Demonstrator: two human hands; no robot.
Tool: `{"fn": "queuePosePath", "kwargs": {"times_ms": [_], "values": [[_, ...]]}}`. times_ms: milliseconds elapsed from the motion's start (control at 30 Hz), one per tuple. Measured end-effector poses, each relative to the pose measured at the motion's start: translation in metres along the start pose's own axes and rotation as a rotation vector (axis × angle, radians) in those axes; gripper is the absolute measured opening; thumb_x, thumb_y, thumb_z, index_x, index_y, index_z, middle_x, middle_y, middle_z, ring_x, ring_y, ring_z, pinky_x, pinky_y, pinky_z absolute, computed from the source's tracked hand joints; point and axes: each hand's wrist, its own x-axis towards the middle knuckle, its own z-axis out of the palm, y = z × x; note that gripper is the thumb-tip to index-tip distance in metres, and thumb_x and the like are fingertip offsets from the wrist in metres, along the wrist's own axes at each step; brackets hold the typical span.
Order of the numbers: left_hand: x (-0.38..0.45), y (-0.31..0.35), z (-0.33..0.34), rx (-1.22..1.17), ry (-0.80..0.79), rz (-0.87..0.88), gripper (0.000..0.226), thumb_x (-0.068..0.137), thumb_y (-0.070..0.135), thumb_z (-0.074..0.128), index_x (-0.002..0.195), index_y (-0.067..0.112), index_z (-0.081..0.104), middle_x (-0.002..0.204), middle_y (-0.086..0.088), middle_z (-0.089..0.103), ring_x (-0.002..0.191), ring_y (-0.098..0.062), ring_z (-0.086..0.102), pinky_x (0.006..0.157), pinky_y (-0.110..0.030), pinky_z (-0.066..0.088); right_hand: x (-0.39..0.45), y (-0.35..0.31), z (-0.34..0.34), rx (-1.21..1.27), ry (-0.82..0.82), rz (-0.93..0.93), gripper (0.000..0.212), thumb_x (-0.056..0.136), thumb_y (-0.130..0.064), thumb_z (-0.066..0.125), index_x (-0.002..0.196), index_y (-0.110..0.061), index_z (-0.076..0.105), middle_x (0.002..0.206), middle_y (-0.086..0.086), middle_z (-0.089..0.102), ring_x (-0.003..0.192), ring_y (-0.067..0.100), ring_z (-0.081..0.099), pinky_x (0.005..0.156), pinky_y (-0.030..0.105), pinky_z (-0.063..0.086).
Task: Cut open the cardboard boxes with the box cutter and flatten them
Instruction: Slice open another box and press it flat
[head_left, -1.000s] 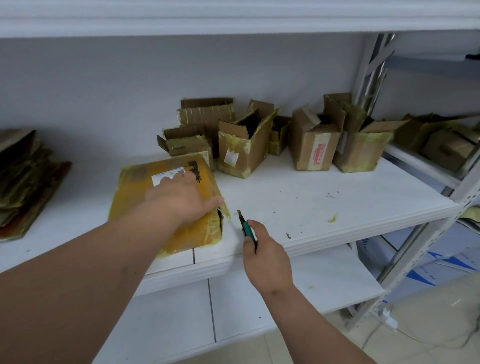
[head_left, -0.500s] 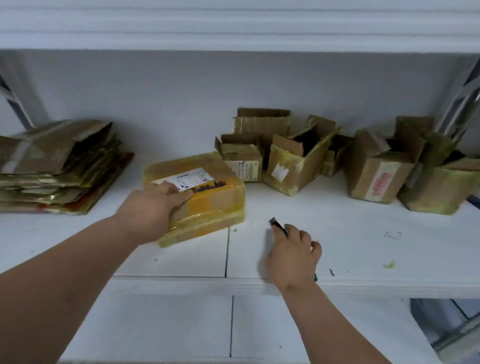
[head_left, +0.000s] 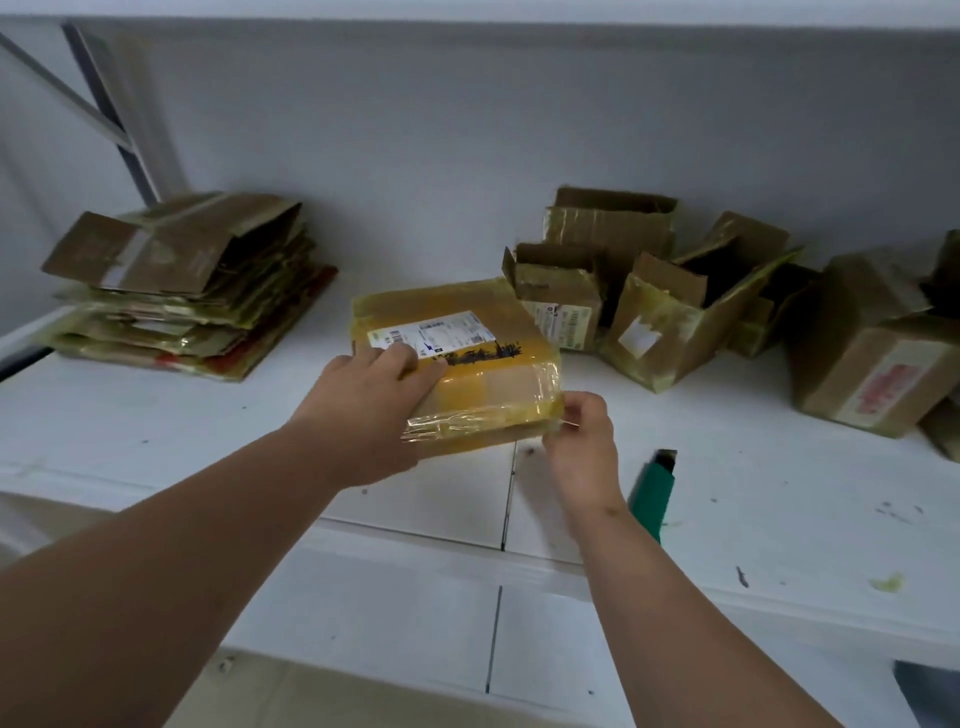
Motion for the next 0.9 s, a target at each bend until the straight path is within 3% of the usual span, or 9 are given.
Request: {"fn": "queuePosePath", "kwargs": {"times_ms": [100,200,267,333,467,533,600,700,900], "values": [[0.004,-0.012,-0.028,-0.263,-0.136,-0.080,0.062,0.087,0.052,0.057,0.144,0.038,0.037,0.144,0.001,0.048,0.122,-0.023,0.050,0.099,-0.031,0.043,0.002,0.005,-0.006,0.099,0.056,0.011,0.045,0.085,0.012,0.040,0.090,-0.031,0.053,0.104,-0.005,0.058,0.092,0.010,0.056,0.075,0.018,0.041],[0.010,-0.027,-0.042,-0.554,-0.163,-0.167,0.026,0.095,0.041,0.056,0.118,0.029,0.058,0.125,0.000,0.059,0.106,-0.020,0.053,0.087,-0.028,0.043,0.005,0.006,-0.005,0.070,0.082,0.009,0.040,0.091,0.005,0.048,0.111,-0.029,0.055,0.126,-0.001,0.054,0.116,0.015,0.053,0.093,0.023,0.039],[0.011,-0.031,-0.041,-0.699,-0.145,-0.205,0.022,0.094,0.039,0.061,0.108,0.022,0.062,0.115,0.001,0.061,0.103,-0.018,0.055,0.087,-0.030,0.044,0.008,0.005,-0.002,-0.013,0.082,0.001,0.043,0.094,-0.010,0.058,0.132,-0.026,0.048,0.137,-0.001,0.050,0.125,0.017,0.049,0.102,0.030,0.040],[0.013,-0.032,-0.036,-0.772,-0.132,-0.233,0.021,0.092,0.039,0.063,0.103,0.022,0.062,0.111,0.000,0.063,0.103,-0.019,0.056,0.092,-0.035,0.047,0.012,0.002,0.004,-0.096,0.048,-0.018,0.062,0.091,-0.026,0.066,0.145,-0.025,0.036,0.145,-0.002,0.045,0.132,0.019,0.045,0.110,0.041,0.039],[0.013,-0.034,-0.031,-0.825,-0.127,-0.276,0.018,0.091,0.042,0.063,0.095,0.024,0.063,0.106,0.003,0.063,0.102,-0.017,0.057,0.092,-0.039,0.049,0.019,-0.009,0.021,-0.172,0.015,-0.070,0.087,0.072,-0.047,0.079,0.143,-0.036,0.029,0.137,-0.007,0.052,0.126,0.020,0.052,0.105,0.049,0.045],[0.012,-0.034,-0.032,-0.830,-0.130,-0.280,0.019,0.092,0.042,0.062,0.093,0.022,0.063,0.106,0.003,0.063,0.102,-0.018,0.058,0.092,-0.041,0.049,0.023,-0.012,0.030,-0.246,0.024,-0.060,0.100,0.065,-0.054,0.081,0.145,-0.032,0.025,0.137,-0.004,0.050,0.125,0.024,0.052,0.105,0.051,0.043],[0.011,-0.032,-0.034,-0.813,-0.132,-0.280,0.020,0.094,0.042,0.060,0.094,0.021,0.063,0.108,0.002,0.063,0.103,-0.019,0.058,0.093,-0.043,0.050,0.026,-0.013,0.038,-0.339,0.056,-0.035,0.105,0.067,-0.053,0.082,0.148,-0.026,0.020,0.141,0.001,0.045,0.128,0.027,0.048,0.106,0.051,0.040],[0.007,-0.032,-0.035,-0.786,-0.104,-0.282,0.019,0.095,0.042,0.058,0.095,0.023,0.062,0.108,0.002,0.062,0.102,-0.019,0.057,0.089,-0.042,0.051,0.028,-0.013,0.041,-0.394,0.138,-0.070,0.091,0.074,-0.043,0.081,0.145,-0.020,0.027,0.137,0.005,0.047,0.124,0.031,0.050,0.103,0.049,0.044],[0.006,-0.031,-0.031,-0.776,0.010,-0.326,0.015,0.092,0.043,0.060,0.091,0.029,0.055,0.097,0.005,0.062,0.089,-0.014,0.058,0.077,-0.039,0.056,0.014,-0.004,0.030,-0.184,0.072,-0.071,0.064,0.080,-0.014,0.070,0.136,-0.025,0.041,0.121,-0.002,0.057,0.110,0.023,0.057,0.096,0.042,0.051]]}}
